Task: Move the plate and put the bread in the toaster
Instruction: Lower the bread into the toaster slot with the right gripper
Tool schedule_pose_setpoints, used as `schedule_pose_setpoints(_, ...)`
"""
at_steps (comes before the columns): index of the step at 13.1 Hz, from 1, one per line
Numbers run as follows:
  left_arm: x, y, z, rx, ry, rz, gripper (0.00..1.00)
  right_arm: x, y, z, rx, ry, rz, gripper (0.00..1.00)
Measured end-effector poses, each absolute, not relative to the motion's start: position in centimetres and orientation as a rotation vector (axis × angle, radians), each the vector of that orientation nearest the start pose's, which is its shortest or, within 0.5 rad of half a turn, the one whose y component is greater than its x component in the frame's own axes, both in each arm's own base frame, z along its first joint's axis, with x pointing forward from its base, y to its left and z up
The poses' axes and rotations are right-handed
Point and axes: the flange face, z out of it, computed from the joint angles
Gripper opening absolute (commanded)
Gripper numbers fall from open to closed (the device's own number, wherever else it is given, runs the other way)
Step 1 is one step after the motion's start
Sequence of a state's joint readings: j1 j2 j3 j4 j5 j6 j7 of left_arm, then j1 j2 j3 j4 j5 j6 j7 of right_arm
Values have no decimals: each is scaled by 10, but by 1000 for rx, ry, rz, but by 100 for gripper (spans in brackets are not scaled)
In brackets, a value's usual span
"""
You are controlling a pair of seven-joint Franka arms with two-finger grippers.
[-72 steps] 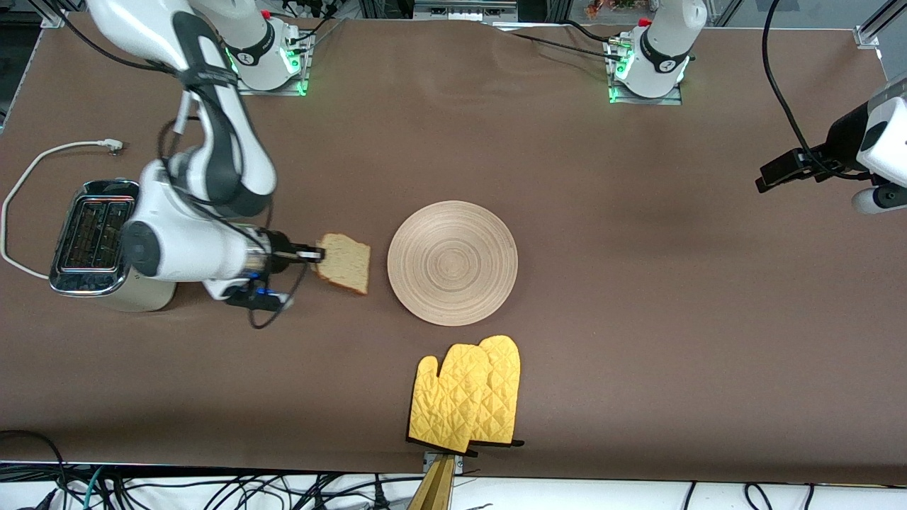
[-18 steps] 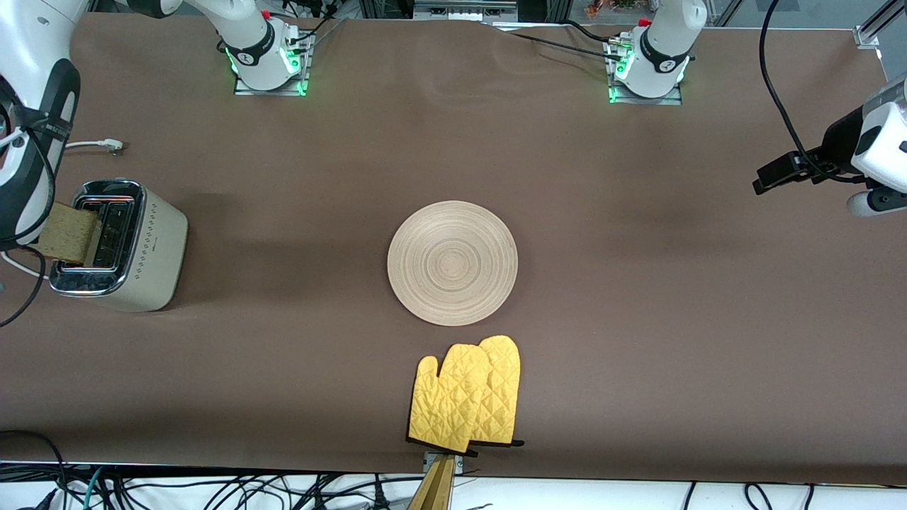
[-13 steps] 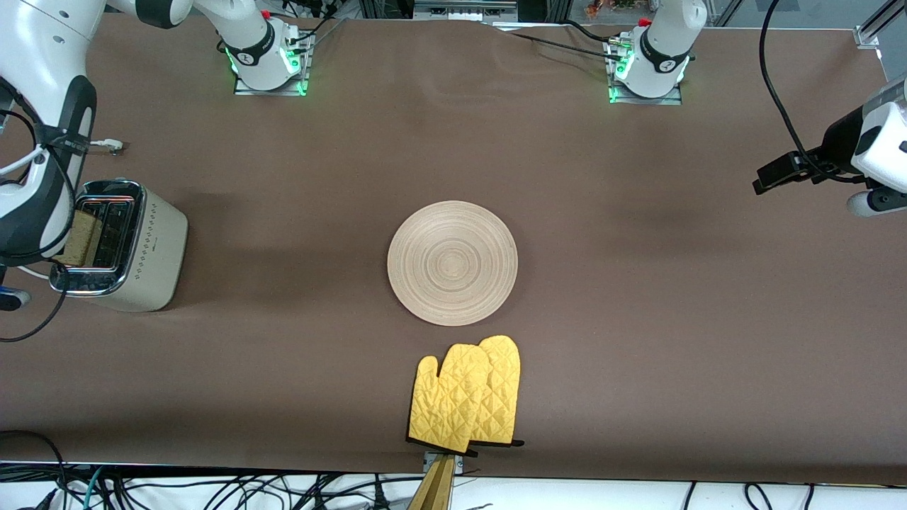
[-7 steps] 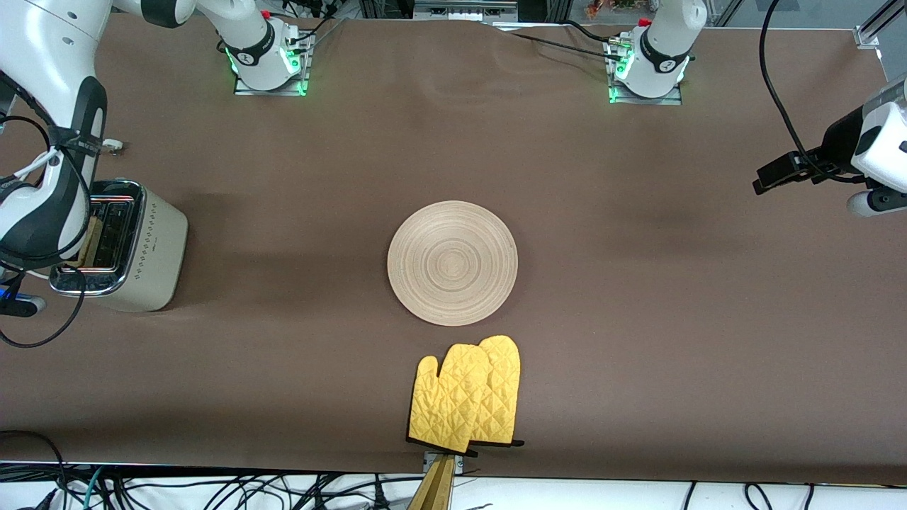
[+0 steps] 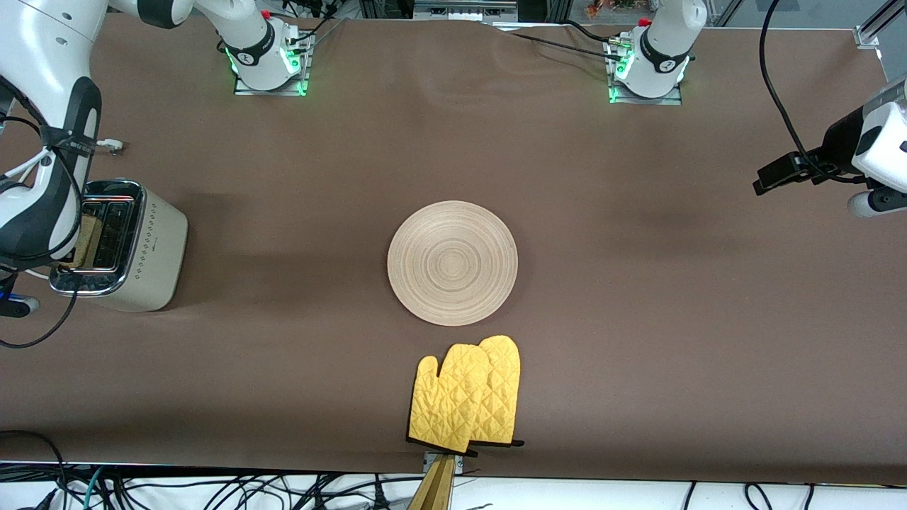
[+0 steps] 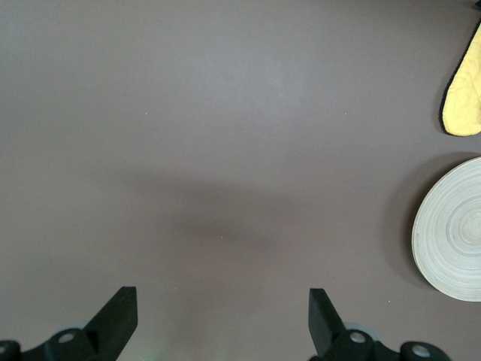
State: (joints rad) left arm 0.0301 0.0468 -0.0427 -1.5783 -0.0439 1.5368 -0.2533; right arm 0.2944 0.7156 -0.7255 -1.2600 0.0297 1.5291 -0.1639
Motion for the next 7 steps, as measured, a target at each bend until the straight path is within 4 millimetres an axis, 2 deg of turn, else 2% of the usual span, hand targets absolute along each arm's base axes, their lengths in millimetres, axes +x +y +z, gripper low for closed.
schedule_pose_setpoints(3, 563, -11, 592, -3149, -382, 146, 100, 665, -179, 391, -3382, 354, 653, 0)
schedule_pose_setpoints(7, 563, -11, 592, -3149, -382, 145, 100, 666, -177, 387, -3373, 349, 656, 0)
